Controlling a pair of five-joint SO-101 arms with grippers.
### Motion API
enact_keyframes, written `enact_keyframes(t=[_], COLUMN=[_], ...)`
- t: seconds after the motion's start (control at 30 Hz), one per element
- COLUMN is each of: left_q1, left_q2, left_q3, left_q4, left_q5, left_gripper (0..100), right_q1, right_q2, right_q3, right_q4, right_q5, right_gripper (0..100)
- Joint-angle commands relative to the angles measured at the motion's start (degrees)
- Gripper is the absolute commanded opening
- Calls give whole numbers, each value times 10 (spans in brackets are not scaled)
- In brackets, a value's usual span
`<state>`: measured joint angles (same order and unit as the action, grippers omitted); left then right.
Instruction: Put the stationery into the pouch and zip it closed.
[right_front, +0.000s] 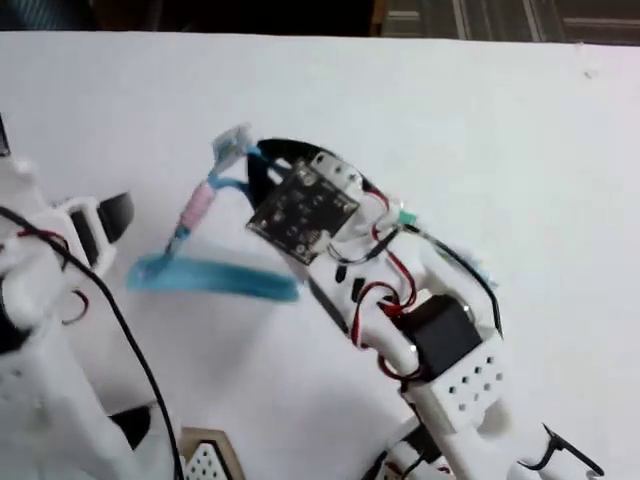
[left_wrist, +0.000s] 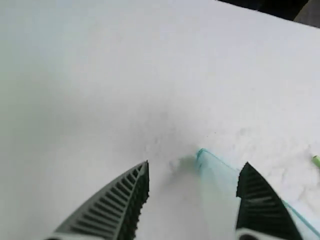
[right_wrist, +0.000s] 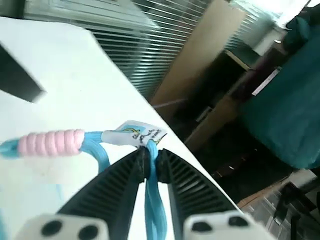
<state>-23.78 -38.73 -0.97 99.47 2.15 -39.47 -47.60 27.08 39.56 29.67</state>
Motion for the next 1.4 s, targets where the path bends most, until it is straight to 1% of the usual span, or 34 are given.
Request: enact_keyframes(t=[0.0,0.17,0.3,0.4,0.53,0.6,0.73,0.87,1.0,1.1,1.17,1.37], left_q1=[-45,-92,-125,-131,-131,-118,-78,-29,-27,-25,-26,-26], left_q2=[18,17,18,17,16,6,-70,-170,-204,-195,-186,-173], left_q3=[-19,-31,-57,-59,-50,-39,11,94,140,128,97,-7], left_q4=[-11,28,28,31,32,32,32,32,32,31,31,32], left_q5=[-30,-105,-164,-193,-190,-191,-191,-191,-191,-185,-175,-172], left_gripper=[292,290,290,290,290,290,290,290,290,290,290,290], right_q1=[4,5,2,2,4,5,5,6,6,5,6,6], right_q2=[-13,-7,-10,-8,-13,-11,-7,-7,-7,-7,-7,-7], right_q3=[4,7,27,49,80,89,92,101,103,103,103,103], right_q4=[-14,-51,-75,-81,-107,-116,-118,-124,-124,-125,-125,-125], right_q5=[3,3,4,4,4,4,4,4,4,4,4,5], right_gripper=[16,16,16,16,16,16,16,16,16,16,16,16])
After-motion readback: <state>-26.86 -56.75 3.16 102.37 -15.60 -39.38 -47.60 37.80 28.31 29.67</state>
